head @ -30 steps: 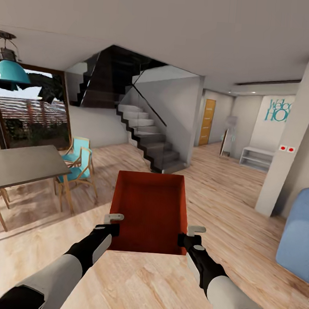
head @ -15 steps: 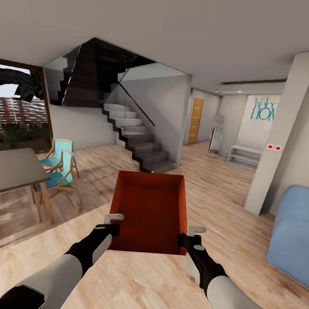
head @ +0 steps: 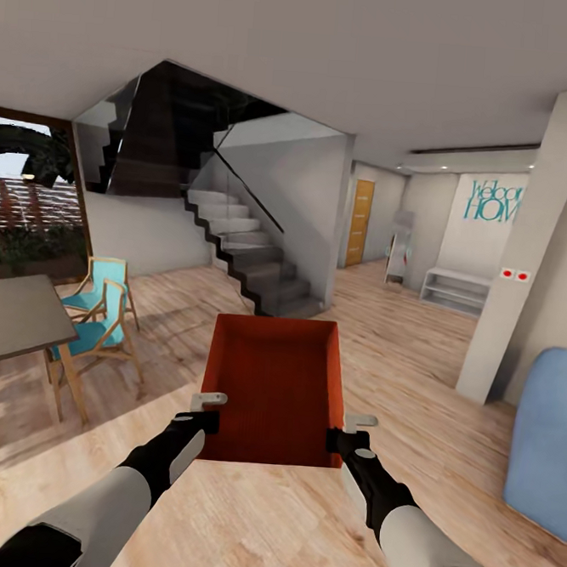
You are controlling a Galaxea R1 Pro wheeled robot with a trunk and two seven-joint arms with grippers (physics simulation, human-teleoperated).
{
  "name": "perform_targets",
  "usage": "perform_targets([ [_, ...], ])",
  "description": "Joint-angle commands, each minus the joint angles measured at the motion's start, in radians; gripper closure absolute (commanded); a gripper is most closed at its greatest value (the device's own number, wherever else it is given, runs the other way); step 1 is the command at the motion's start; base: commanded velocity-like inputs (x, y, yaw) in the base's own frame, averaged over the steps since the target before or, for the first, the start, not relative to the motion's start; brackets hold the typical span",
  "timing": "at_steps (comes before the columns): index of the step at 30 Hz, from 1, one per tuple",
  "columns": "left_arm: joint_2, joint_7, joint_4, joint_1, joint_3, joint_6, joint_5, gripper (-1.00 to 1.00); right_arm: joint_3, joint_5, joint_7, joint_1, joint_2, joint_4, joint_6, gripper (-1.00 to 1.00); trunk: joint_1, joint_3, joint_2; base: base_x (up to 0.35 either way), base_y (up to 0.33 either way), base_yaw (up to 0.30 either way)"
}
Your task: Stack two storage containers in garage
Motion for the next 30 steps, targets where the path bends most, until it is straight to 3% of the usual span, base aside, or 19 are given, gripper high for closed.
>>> perform_targets([
  [1,0.001,0.014,-0.004,0.0,0.004,0.007,-0.013,1.0,-0.028,0.014,-0.004,0.0,0.001,-0.001,0.005,1.0,0.001,0.0,-0.001,0.323,0.0,0.0],
  [10,0.002,0.014,-0.004,0.0,0.004,0.007,-0.013,1.0,-0.028,0.014,-0.004,0.0,0.001,-0.001,0.007,1.0,0.001,0.0,-0.001,0.323,0.003,-0.057],
  [30,0.002,0.014,-0.004,0.0,0.004,0.007,-0.013,1.0,-0.028,0.014,-0.004,0.0,0.001,-0.001,0.008,1.0,0.001,0.0,-0.001,0.323,0.068,-0.269],
])
